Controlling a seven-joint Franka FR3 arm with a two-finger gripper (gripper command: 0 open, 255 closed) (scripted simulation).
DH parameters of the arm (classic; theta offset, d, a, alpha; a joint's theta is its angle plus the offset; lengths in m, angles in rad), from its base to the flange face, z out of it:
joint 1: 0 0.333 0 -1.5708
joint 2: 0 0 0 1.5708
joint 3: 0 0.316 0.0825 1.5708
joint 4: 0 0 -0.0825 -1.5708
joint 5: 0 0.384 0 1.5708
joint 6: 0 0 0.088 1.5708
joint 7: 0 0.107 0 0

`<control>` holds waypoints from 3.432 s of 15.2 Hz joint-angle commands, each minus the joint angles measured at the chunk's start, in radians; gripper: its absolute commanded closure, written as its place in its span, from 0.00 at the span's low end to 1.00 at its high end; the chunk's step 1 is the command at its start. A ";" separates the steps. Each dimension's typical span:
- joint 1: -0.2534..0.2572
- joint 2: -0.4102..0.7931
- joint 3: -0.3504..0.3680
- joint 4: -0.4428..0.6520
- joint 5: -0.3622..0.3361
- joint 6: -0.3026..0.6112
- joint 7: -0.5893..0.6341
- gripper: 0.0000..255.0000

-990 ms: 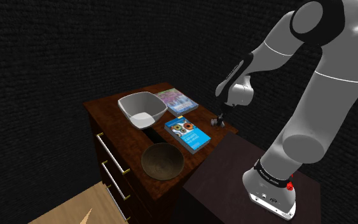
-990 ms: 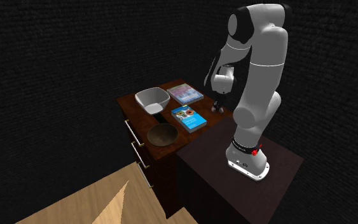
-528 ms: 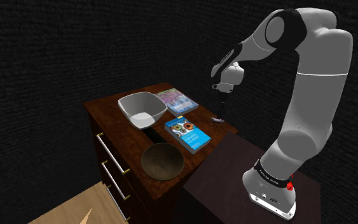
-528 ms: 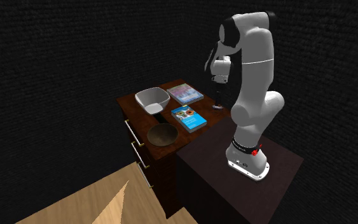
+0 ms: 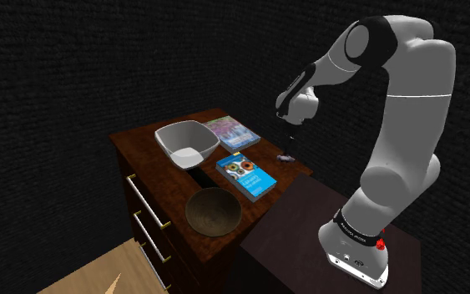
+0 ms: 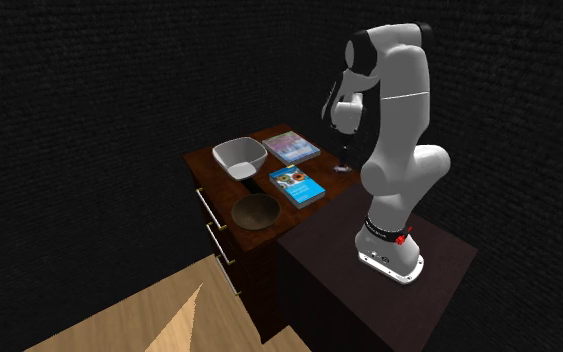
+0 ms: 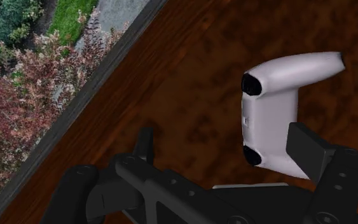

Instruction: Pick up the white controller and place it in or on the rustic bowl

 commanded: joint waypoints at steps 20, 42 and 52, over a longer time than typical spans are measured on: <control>-0.130 -0.052 0.108 -0.134 0.140 0.073 -0.116 1.00; -0.104 -0.245 0.050 -0.149 -0.002 -0.085 -0.003 1.00; -0.100 -0.367 0.035 -0.135 -0.083 -0.208 0.067 1.00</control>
